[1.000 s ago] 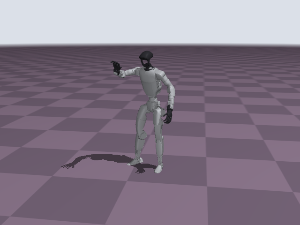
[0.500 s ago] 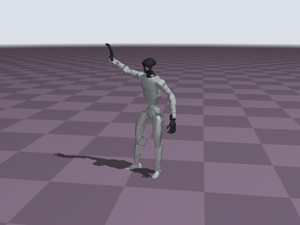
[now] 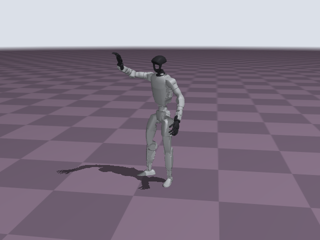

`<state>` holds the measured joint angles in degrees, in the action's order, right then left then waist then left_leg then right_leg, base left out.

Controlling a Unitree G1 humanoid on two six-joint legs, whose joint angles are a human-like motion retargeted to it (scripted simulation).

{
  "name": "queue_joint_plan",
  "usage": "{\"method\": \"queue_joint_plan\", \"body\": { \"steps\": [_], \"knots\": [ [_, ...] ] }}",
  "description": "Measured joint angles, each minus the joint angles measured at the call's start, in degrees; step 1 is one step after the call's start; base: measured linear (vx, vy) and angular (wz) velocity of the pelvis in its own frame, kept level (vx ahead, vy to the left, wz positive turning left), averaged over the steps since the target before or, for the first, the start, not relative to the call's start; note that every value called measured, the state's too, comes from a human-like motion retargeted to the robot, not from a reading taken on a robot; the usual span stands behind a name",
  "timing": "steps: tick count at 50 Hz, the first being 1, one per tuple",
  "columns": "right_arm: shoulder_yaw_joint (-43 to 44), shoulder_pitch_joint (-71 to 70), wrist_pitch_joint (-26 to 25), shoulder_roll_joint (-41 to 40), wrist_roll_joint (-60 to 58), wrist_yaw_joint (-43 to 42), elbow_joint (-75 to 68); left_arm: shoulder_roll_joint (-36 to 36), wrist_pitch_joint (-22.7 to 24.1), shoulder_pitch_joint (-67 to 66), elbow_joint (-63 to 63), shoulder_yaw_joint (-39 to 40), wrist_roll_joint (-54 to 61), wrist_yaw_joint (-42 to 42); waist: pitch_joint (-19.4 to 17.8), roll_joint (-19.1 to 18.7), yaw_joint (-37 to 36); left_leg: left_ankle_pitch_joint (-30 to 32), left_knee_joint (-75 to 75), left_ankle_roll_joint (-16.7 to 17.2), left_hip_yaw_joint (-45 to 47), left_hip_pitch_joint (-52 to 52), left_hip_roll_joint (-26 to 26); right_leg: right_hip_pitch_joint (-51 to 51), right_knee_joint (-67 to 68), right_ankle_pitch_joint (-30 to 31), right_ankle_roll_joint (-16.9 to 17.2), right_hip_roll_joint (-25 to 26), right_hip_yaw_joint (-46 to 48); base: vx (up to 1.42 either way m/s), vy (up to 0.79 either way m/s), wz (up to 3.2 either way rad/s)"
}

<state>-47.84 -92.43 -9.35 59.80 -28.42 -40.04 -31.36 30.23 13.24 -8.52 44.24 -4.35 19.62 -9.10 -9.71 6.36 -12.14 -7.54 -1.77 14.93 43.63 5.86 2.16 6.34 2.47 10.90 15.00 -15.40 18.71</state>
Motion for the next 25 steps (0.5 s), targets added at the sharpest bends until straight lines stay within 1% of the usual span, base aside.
{"method": "queue_joint_plan", "body": {
  "steps": [3, 7, 10, 13, 16, 19, 22, 25],
  "knots": [
    [2.73, 2.15, 0.32, 10.62, 6.19, -2.52, -2.46, -0.33, -0.88, -3.62, 2.17, 1.56, -2.34, -0.33, 0.54, 0.21, 2.08, 0.30, -0.44, 0.02, 0.19, 0.00, -0.15, 0.32, -0.10, -0.14, 0.00, 0.29, -0.22, 0.00, 0.00, -0.12],
    [10.27, 5.73, -0.18, 22.56, 13.70, -6.03, -11.26, -1.34, -2.00, -8.74, 5.53, 3.50, -6.07, -0.04, 1.16, 0.23, 5.03, 0.87, -0.74, 0.05, 0.22, -0.51, -0.46, 1.02, -0.38, 0.04, 0.00, 0.49, -0.64, 0.00, 0.00, 0.00],
    [16.65, 7.69, -0.70, 29.07, 18.01, -6.97, -19.63, -2.37, -2.42, -12.44, 7.57, 4.68, -8.14, 0.54, 1.69, 0.11, 7.39, 1.42, -0.91, 0.07, 0.00, -1.33, -0.76, 1.79, -0.61, 0.36, 0.00, 0.54, -0.91, 0.00, 0.00, 0.00],
    [21.40, 9.13, -1.22, 32.80, 20.79, -7.54, -25.39, -3.14, -2.78, -15.12, 9.05, 5.05, -9.50, 1.33, 2.37, -0.11, 9.45, 1.96, -1.09, 0.07, -0.02, -2.32, -0.85, 2.70, -0.79, 0.08, 0.00, 0.65, -0.43, 0.00, 0.00, 0.00],
    [23.75, 11.32, -1.03, 33.36, 21.65, -8.52, -26.61, -2.95, -3.34, -15.88, 10.20, 4.29, -10.90, 2.53, 2.94, -0.35, 10.49, 2.21, -1.18, 0.07, 0.58, -2.98, -0.50, 3.28, -0.54, -1.40, 0.00, 0.56, 1.93, -0.01, 0.01, -0.15],
    [25.20, 14.30, -0.49, 30.72, 20.49, -9.58, -23.13, -1.31, -4.12, -14.17, 11.13, 2.40, -12.73, 4.28, 3.26, -0.51, 9.90, 1.98, -1.01, 0.07, 1.79, -2.80, 0.32, 3.00, 0.59, -3.42, 0.00, -0.09, 6.17, 0.01, 0.01, -0.36],
    [27.04, 17.02, -0.51, 25.40, 17.17, -10.29, -16.07, 1.48, -4.81, -9.70, 12.21, -0.25, -15.22, 5.51, 3.14, -0.48, 7.70, 1.27, -0.51, 0.07, 3.12, -1.53, 1.43, 1.56, 2.41, -4.39, 0.00, -1.04, 9.60, 0.07, -0.02, -0.37],
    [27.49, 18.13, -1.11, 17.44, 11.53, -10.49, -7.17, 3.97, -5.20, -2.93, 13.30, -2.81, -17.76, 4.17, 2.93, -0.09, 4.93, 0.60, -0.03, -0.19, 3.90, -0.06, 2.25, 0.12, 3.89, -3.50, 0.00, -1.60, 8.61, 0.07, -0.07, -0.18]
  ]
}}
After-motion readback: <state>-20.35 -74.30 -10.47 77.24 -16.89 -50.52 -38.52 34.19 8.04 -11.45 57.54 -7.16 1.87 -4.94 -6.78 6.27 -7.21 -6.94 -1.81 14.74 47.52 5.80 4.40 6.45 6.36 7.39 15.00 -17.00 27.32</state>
